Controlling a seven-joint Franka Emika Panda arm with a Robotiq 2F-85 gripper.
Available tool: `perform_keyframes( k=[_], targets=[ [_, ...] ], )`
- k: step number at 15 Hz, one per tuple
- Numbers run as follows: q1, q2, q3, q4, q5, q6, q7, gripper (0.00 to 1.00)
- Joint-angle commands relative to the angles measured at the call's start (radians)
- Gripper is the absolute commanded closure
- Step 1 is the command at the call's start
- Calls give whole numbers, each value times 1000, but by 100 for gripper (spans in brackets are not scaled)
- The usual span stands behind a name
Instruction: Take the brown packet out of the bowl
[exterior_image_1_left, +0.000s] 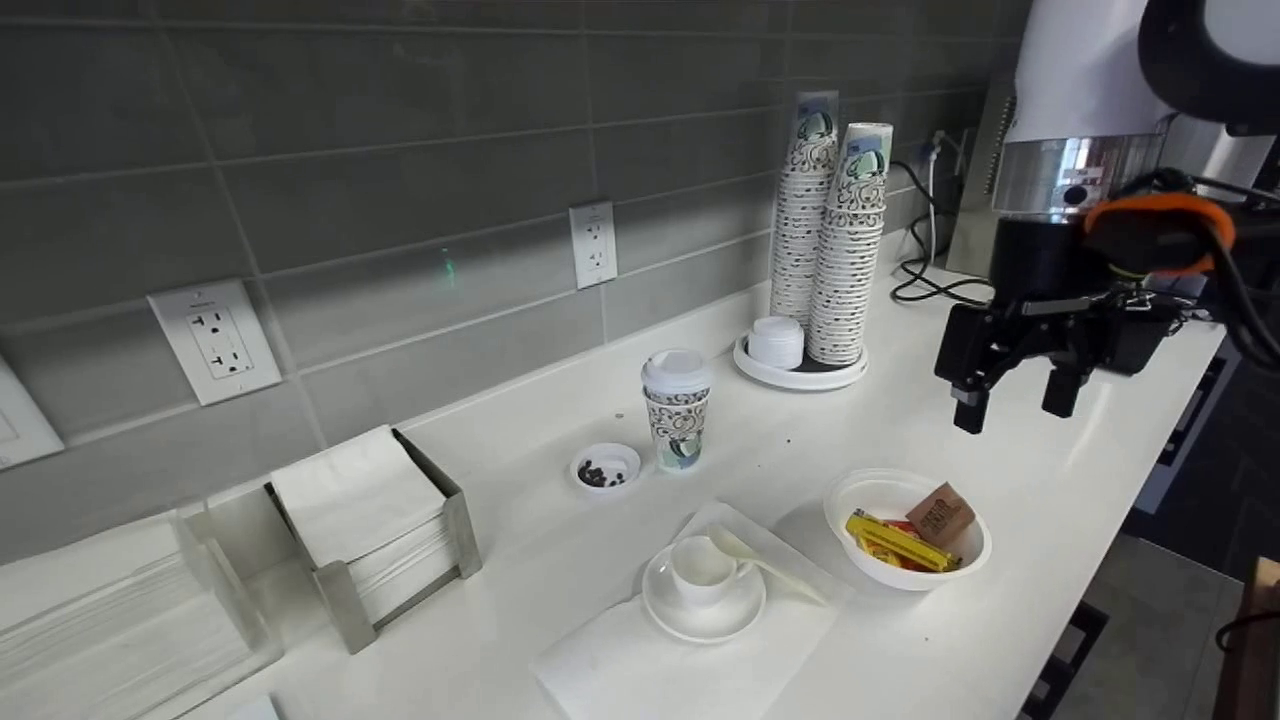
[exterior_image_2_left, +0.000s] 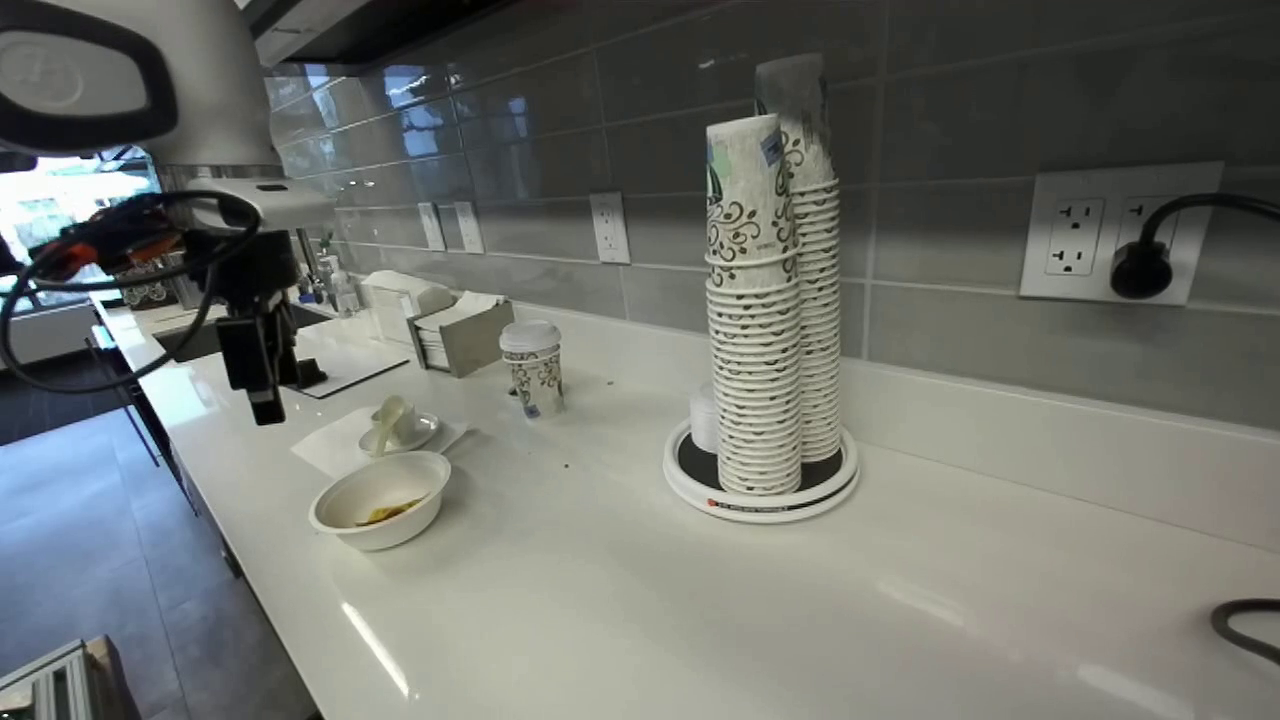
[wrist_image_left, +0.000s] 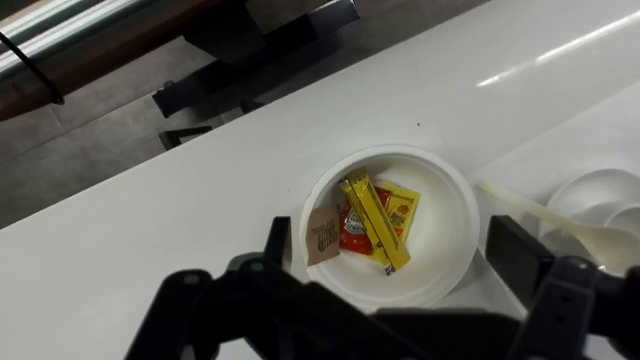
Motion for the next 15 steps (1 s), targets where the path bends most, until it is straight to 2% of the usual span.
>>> perform_keyframes(
  k=[1, 2, 5, 11, 15],
  targets=[
    [-33, 91, -14, -2, -32, 173, 10, 0],
    [-7, 32, -15, -3, -25, 97, 7, 0],
    [-17, 84, -27, -3, -26, 157, 8, 0],
    [-24, 108, -18, -1, -52, 183, 3, 0],
    [-8, 188, -50, -2, -37, 282, -85, 0]
  ],
)
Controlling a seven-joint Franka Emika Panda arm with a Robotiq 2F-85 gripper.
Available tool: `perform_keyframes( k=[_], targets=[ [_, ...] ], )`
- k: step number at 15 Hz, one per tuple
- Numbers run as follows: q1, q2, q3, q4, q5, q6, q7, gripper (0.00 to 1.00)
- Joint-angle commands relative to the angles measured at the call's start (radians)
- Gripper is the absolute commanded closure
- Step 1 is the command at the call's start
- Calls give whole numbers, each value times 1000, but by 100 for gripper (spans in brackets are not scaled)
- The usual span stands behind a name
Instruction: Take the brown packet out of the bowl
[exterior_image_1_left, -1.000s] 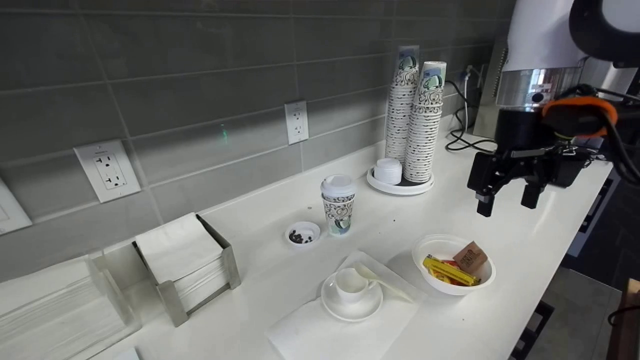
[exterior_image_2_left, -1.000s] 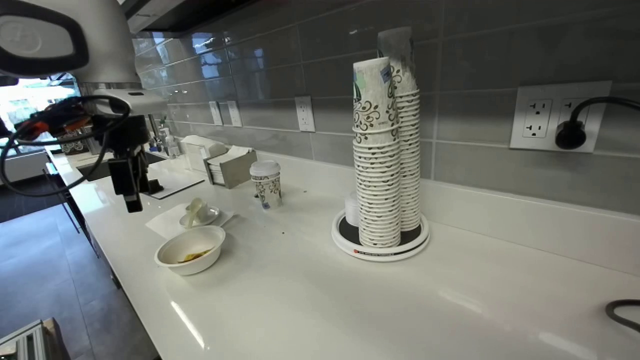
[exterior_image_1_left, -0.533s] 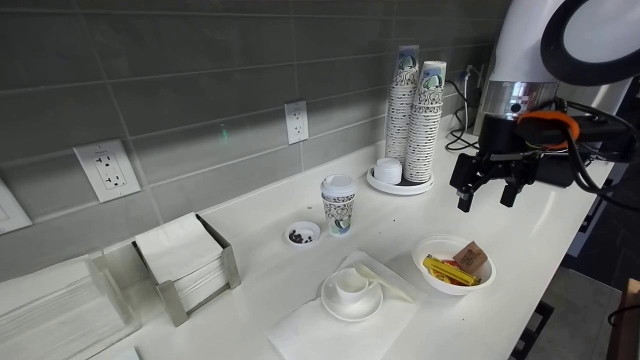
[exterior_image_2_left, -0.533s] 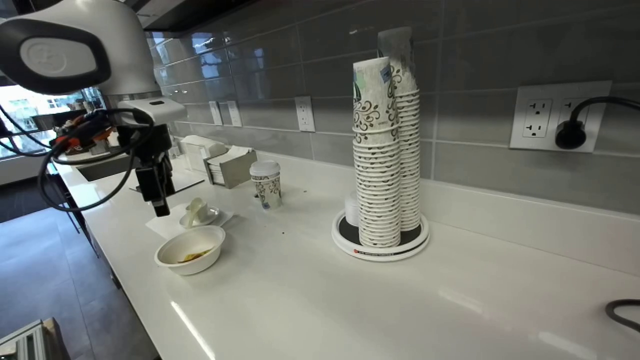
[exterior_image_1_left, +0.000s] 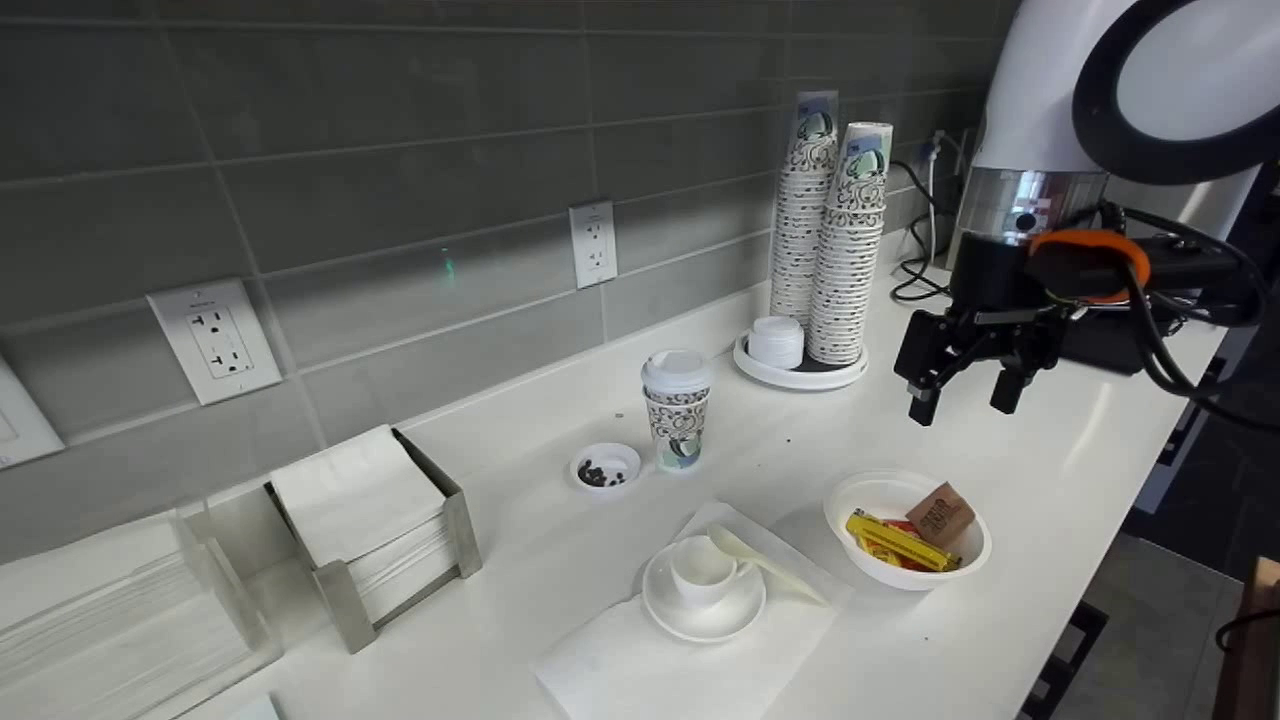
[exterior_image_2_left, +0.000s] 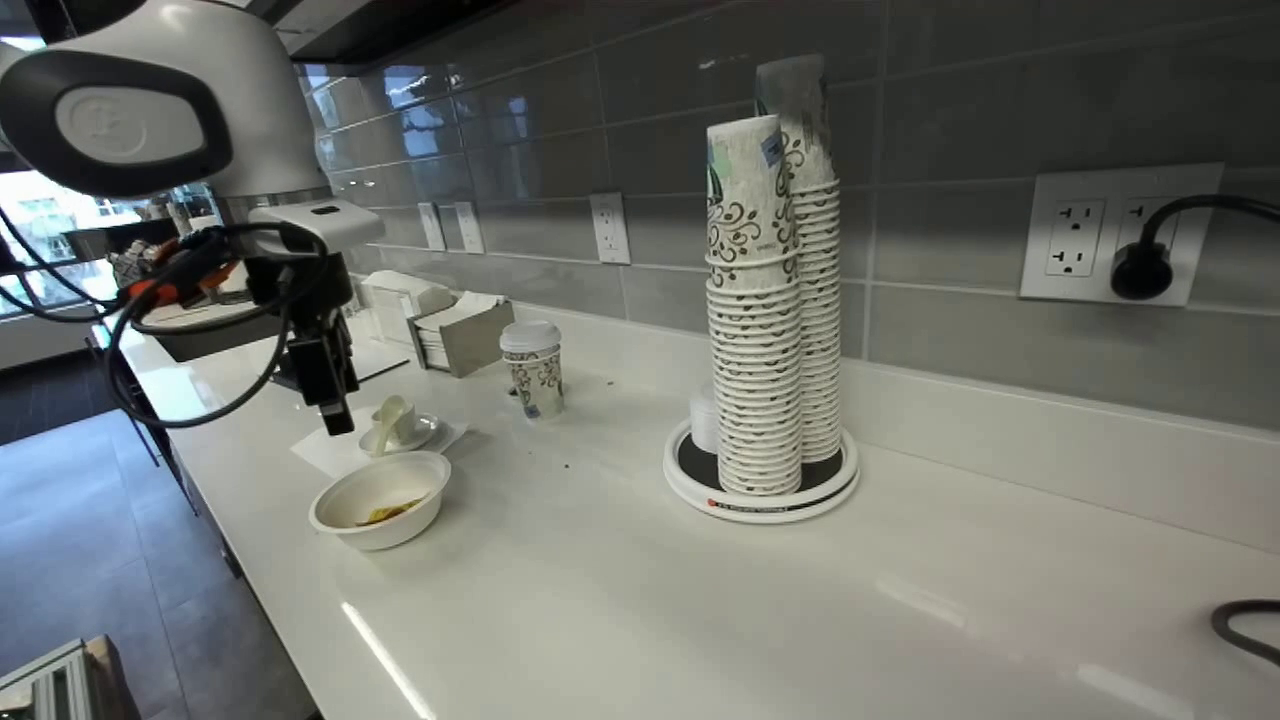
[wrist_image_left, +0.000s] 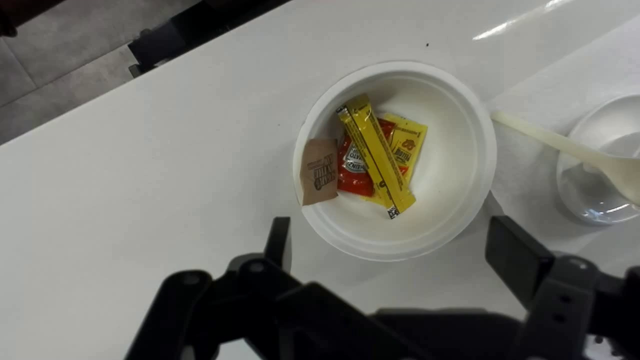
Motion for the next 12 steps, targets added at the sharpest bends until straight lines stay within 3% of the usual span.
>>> perform_keyframes(
  k=[1, 4, 12],
  targets=[
    [29, 92, -48, 1, 12, 112, -74, 0],
    [40, 161, -76, 0, 14, 149, -121, 0],
    [37, 252, -113, 0, 21, 120, -104, 0]
  ],
)
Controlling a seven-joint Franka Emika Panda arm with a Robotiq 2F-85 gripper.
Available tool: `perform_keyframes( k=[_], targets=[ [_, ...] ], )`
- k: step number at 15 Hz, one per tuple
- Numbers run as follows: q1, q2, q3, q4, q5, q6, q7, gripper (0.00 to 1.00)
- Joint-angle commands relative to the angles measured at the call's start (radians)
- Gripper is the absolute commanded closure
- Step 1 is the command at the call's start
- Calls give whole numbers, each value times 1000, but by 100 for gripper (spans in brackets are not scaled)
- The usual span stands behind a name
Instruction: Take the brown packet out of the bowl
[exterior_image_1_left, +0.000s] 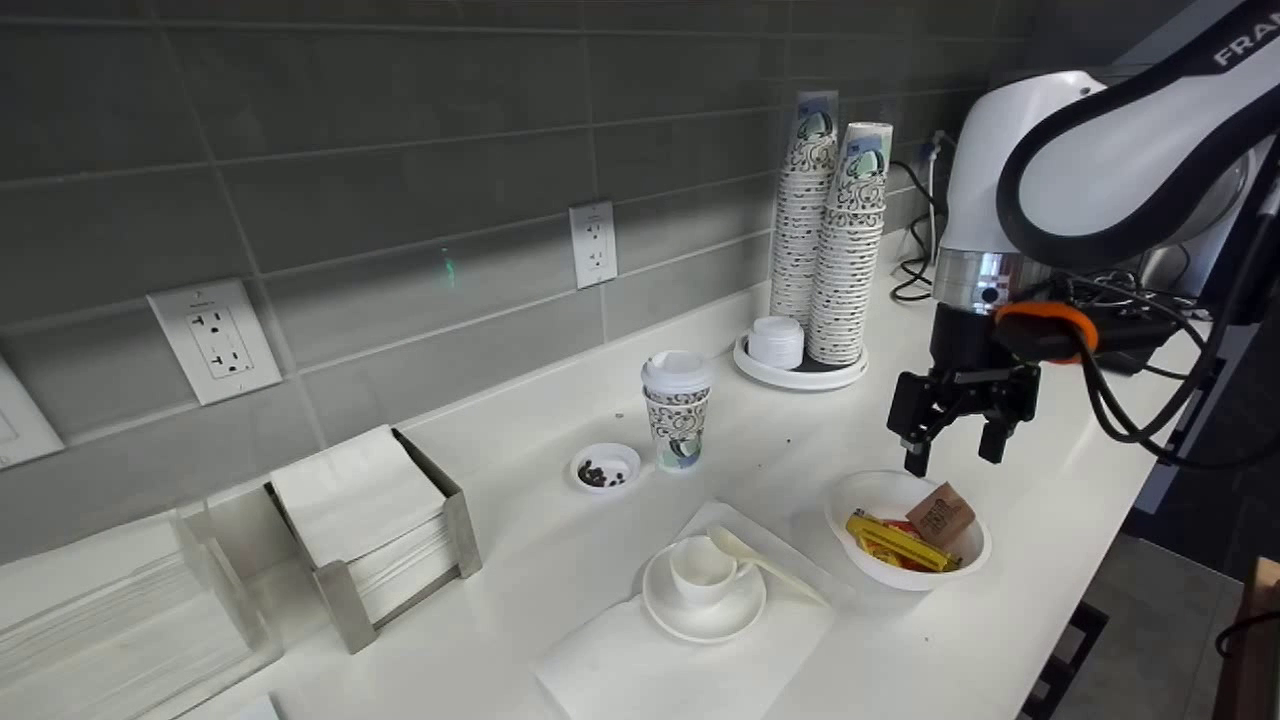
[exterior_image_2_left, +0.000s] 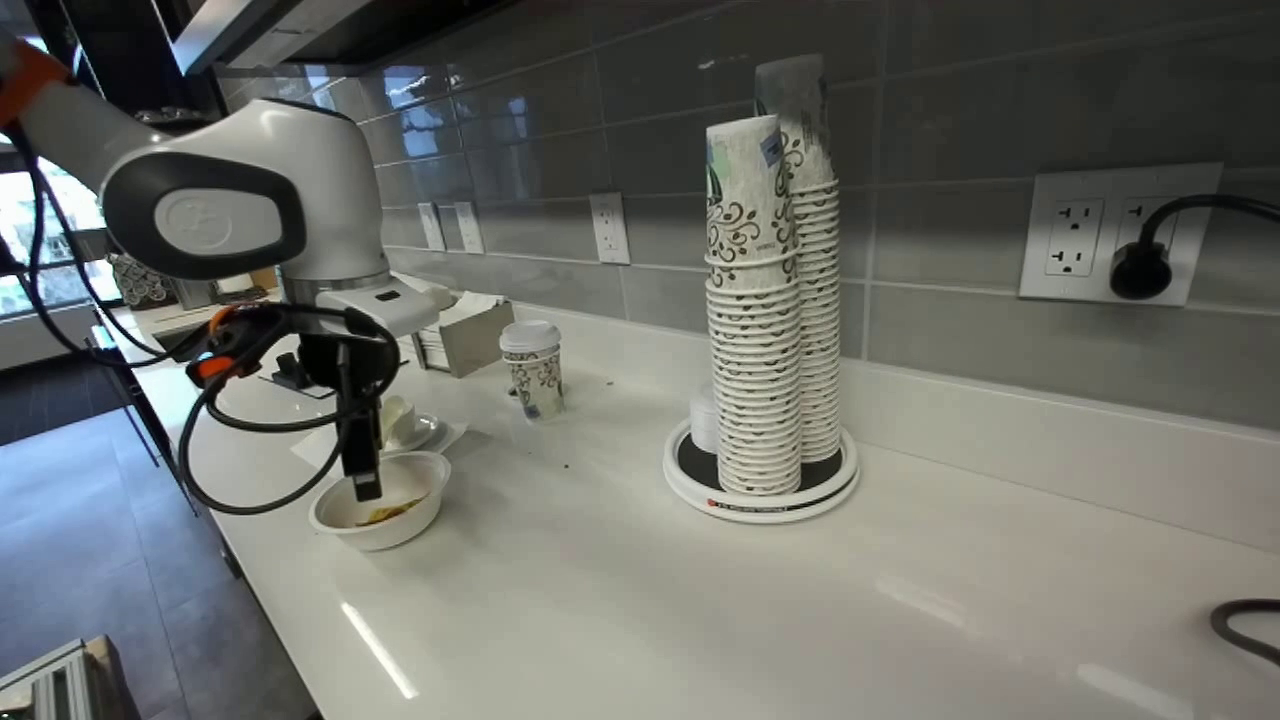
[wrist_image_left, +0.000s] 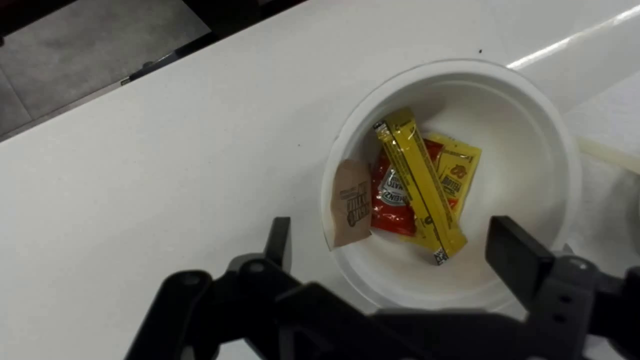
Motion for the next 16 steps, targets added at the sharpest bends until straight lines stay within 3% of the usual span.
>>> perform_keyframes(
  k=[1, 3, 6, 7, 9, 10, 15, 16],
  targets=[
    [15, 35, -21, 1, 20, 2, -7, 3],
    [15, 48, -28, 1, 27, -3, -10, 24],
    [14, 62, -34, 2, 23, -10, -10, 32],
    [14, 65, -35, 2, 25, -12, -10, 39],
    [15, 69, -38, 2, 29, -13, -11, 41],
    [15, 71, -39, 2, 29, -13, -11, 51],
    [16, 84, -45, 1, 33, 0, -20, 56],
    [15, 88, -45, 1, 29, 4, -18, 61]
  ],
)
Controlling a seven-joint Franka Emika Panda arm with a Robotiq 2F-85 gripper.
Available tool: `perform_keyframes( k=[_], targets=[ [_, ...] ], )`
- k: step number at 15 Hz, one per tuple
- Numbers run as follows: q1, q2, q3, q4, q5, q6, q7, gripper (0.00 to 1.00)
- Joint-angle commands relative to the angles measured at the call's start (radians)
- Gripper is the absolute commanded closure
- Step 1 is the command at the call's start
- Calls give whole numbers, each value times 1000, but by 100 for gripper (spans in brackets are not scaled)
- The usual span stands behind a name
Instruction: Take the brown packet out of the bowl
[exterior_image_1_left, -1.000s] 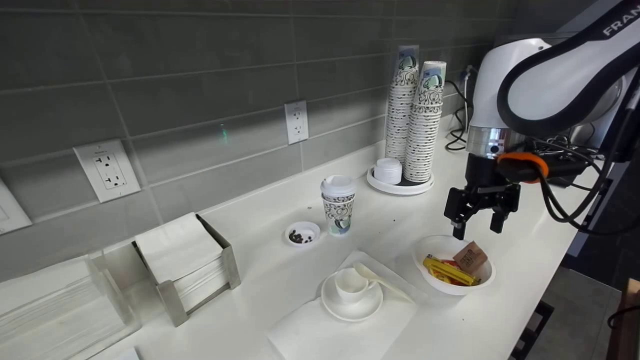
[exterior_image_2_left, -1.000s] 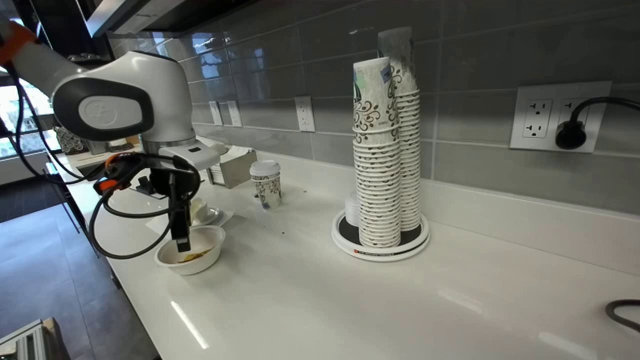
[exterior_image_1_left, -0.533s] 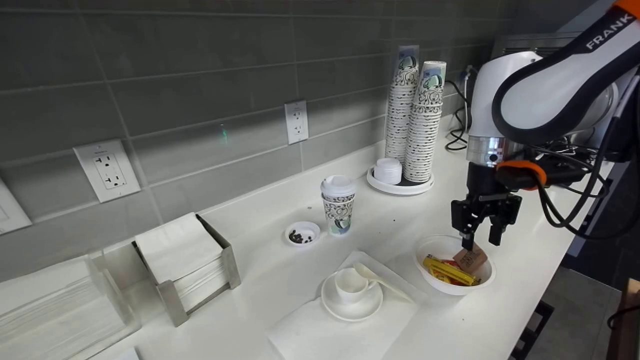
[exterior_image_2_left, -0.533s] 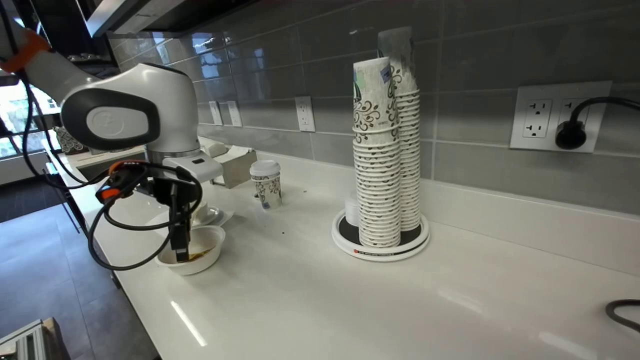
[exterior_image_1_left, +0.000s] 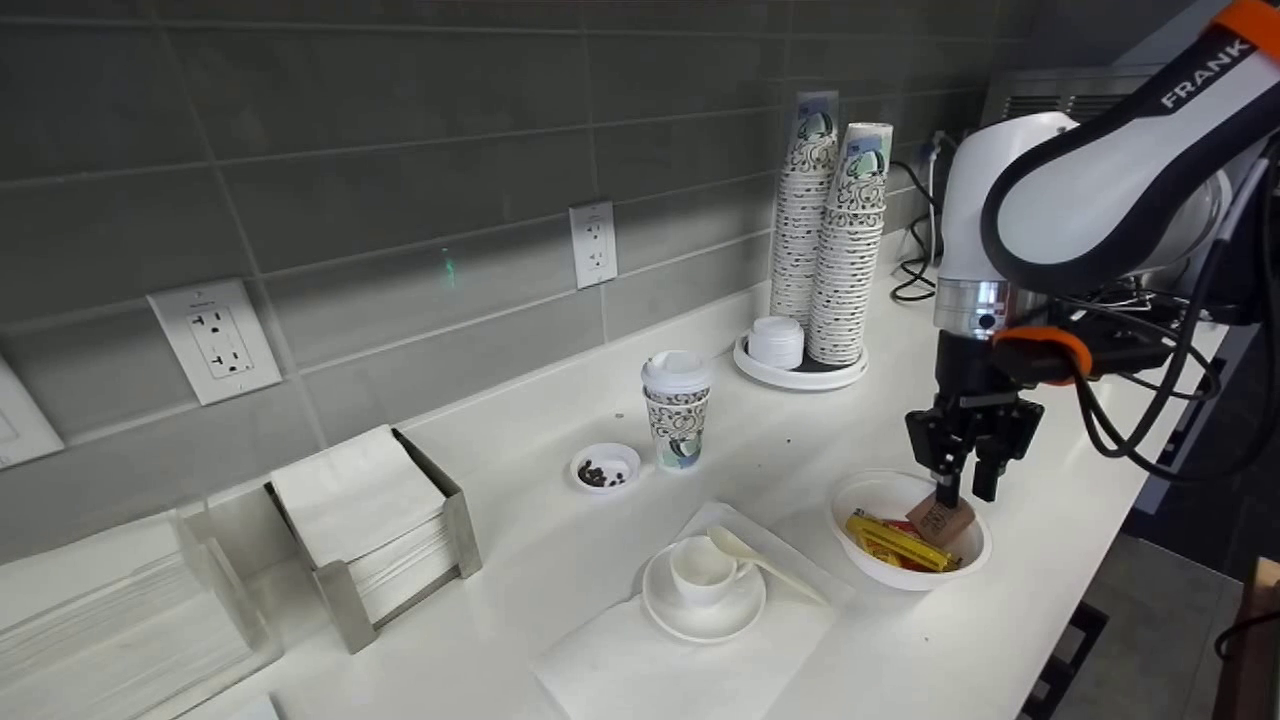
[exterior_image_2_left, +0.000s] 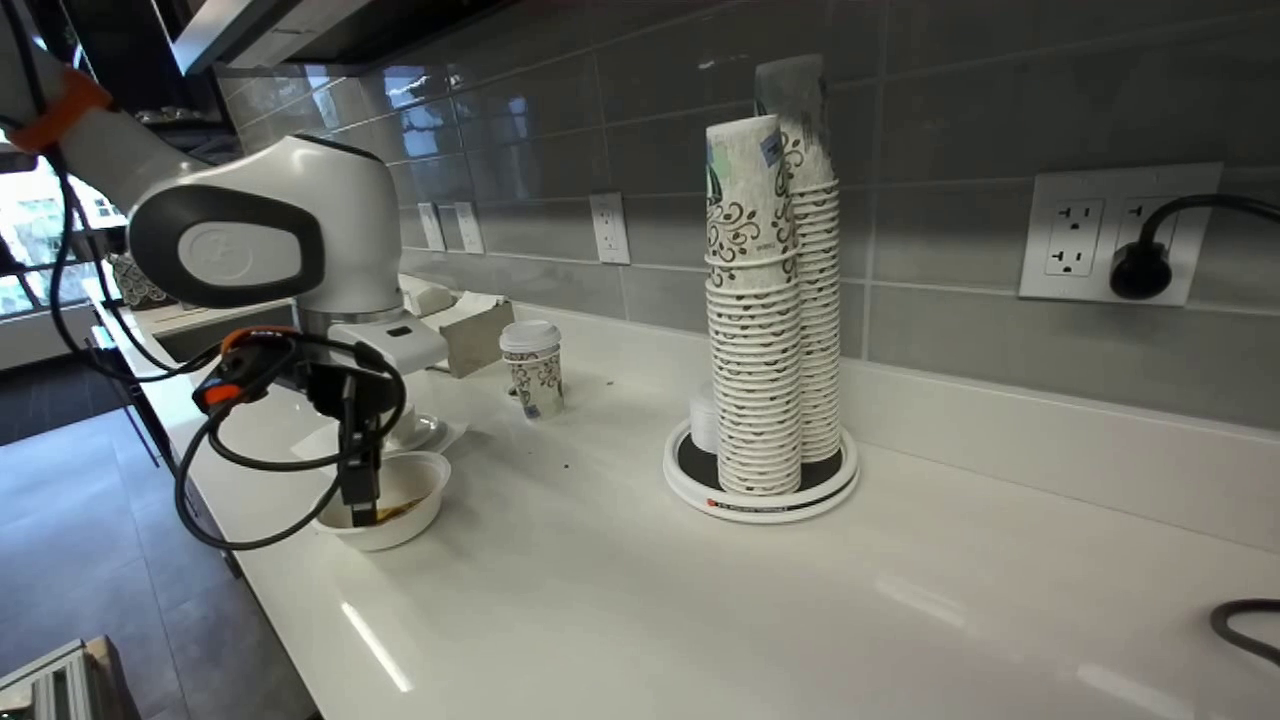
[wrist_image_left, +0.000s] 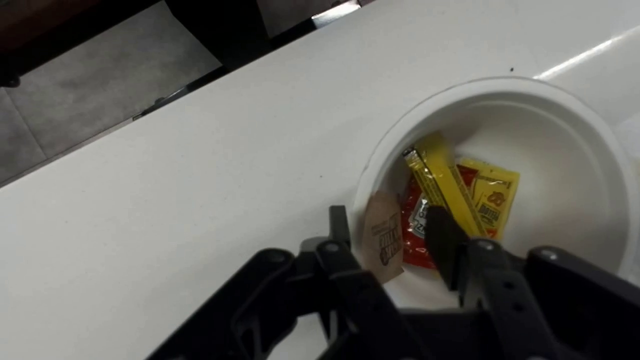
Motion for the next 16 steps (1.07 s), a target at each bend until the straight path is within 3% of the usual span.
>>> perform_keyframes(
  k=[1, 2, 4, 8, 16],
  targets=[
    [14, 16, -14, 1, 25, 9, -20, 65],
    [14, 19, -14, 1, 23, 13, -21, 68],
    [17, 23, -14, 1, 27, 24, -29, 63],
    [23, 26, -13, 2, 29, 32, -47, 65],
    [36, 26, -10, 5, 24, 41, -73, 75]
  ],
)
